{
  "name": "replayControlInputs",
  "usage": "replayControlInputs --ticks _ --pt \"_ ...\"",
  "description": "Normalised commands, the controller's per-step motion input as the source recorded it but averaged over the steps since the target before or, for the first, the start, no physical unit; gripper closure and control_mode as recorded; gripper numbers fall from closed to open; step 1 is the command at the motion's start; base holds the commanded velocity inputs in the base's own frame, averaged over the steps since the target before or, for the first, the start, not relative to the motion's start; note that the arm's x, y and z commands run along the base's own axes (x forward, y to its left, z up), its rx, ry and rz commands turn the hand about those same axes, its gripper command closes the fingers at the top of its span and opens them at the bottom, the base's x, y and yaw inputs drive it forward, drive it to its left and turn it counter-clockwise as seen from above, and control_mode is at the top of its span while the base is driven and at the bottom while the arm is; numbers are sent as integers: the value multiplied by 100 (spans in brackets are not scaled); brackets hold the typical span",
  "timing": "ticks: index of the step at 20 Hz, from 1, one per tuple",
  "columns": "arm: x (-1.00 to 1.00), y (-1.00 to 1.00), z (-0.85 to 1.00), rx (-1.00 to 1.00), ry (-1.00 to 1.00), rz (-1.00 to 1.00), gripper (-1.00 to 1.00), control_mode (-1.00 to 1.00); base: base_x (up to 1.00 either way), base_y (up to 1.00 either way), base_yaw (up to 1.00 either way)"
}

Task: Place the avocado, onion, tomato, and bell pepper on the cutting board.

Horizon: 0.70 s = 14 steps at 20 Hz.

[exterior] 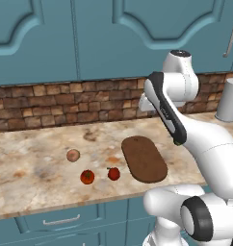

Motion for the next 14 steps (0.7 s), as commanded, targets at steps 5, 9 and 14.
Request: replayControlInputs --ticks 5,9,14 --pt "-16 20 0 0 -1 0 -100 -100 0 0 0" --pt "-23 38 -13 0 1 1 -100 -100 0 0 0" --pt "-13 61 -22 0 1 6 -100 -100 0 0 0"
